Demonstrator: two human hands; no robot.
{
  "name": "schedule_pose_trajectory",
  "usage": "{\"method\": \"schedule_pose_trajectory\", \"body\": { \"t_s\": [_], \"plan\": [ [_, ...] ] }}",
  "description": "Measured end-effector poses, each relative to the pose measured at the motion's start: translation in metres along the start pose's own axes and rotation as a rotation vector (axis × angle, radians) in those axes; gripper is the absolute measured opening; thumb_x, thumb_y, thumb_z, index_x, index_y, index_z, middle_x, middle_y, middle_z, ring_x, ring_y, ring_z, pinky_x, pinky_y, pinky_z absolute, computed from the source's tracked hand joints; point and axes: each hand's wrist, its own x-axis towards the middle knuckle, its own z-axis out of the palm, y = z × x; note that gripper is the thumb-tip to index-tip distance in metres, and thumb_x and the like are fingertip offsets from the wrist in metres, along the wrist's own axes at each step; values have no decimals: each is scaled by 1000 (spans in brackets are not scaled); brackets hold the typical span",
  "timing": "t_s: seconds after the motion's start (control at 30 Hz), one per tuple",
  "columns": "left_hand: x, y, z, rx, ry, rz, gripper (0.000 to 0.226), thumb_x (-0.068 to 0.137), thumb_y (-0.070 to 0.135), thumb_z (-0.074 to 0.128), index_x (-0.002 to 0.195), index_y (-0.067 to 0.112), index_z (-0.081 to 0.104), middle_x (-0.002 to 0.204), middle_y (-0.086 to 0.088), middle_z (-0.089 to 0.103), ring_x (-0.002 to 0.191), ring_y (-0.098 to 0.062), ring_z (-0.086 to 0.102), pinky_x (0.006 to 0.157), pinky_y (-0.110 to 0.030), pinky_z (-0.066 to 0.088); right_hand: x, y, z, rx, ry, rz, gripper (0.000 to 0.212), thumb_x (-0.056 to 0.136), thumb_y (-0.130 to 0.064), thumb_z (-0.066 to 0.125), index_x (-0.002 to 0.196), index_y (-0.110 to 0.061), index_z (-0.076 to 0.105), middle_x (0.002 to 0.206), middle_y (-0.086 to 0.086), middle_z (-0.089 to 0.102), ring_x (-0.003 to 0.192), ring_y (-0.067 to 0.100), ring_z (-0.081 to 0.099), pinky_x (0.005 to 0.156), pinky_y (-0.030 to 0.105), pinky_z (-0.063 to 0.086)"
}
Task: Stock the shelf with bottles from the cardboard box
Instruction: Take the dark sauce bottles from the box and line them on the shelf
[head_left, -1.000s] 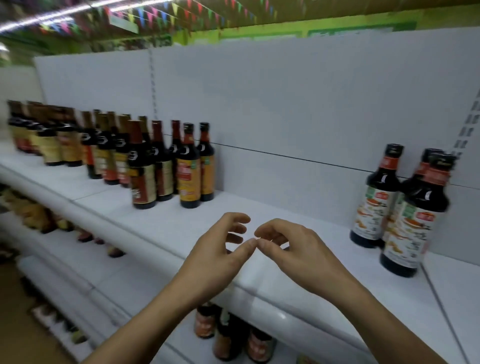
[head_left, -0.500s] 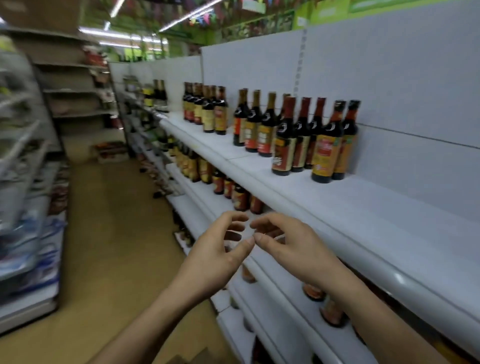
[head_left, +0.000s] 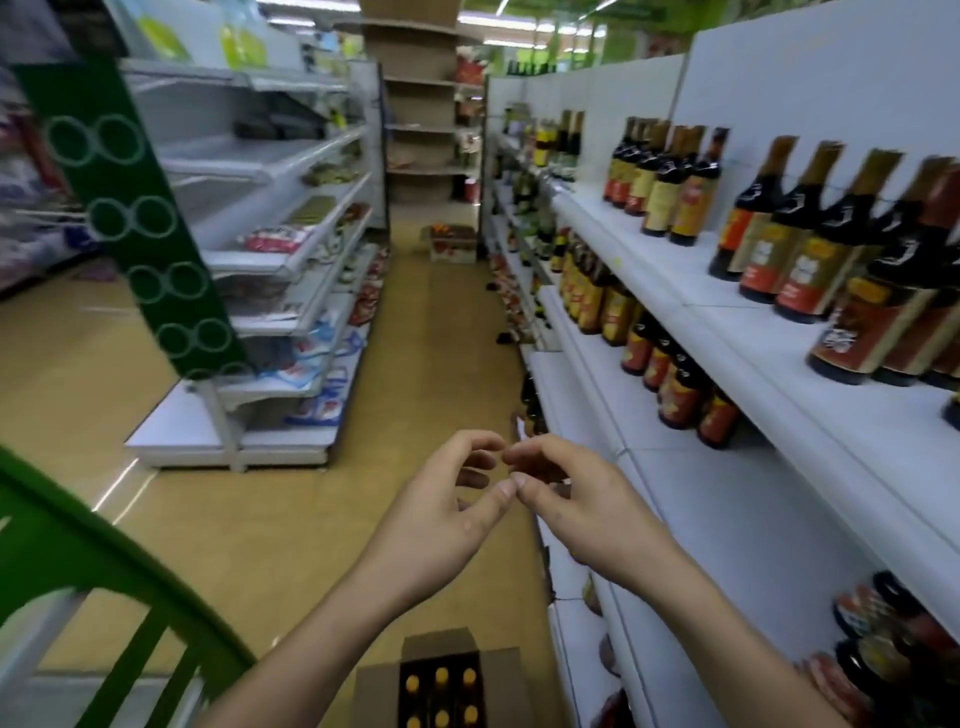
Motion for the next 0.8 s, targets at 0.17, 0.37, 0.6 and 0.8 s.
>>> {"method": "schedule_pose_trajectory", "body": {
  "t_s": [0.17, 0.37, 0.6, 0.8],
  "plan": [
    [-11, -24, 10, 18, 94, -143, 36, 96, 37, 66, 131, 38, 55, 119, 17, 63, 109, 5, 60, 90, -26, 58, 21, 26, 27, 47, -134, -34, 20, 101, -31, 61, 119, -36, 66, 105, -23, 68, 102, -9, 61, 87, 20, 54],
    [-29, -50, 27, 11, 167, -267, 34, 97, 39, 64, 130, 37, 55, 118, 17, 63, 109, 3, 60, 89, -25, 57, 26, 53, 57, 98, -289, -38, 20, 102, -31, 60, 121, -34, 66, 108, -23, 68, 103, -9, 61, 89, 22, 53],
    [-41, -82, 52, -13, 168, -373, 34, 97, 37, 64, 130, 36, 55, 118, 17, 63, 109, 3, 61, 87, -21, 54, 15, 85, 80, 99, -356, 6, 24, 102, -32, 59, 125, -31, 66, 111, -19, 68, 106, -3, 63, 92, 25, 55],
    [-48, -123, 80, -61, 108, -456, 35, 97, 33, 65, 131, 31, 56, 117, 12, 63, 104, 3, 63, 81, -12, 50, 0, 125, 111, 74, -402, 91, 24, 102, -31, 61, 125, -32, 65, 116, -15, 69, 105, -1, 64, 90, 26, 55]
  ]
}}
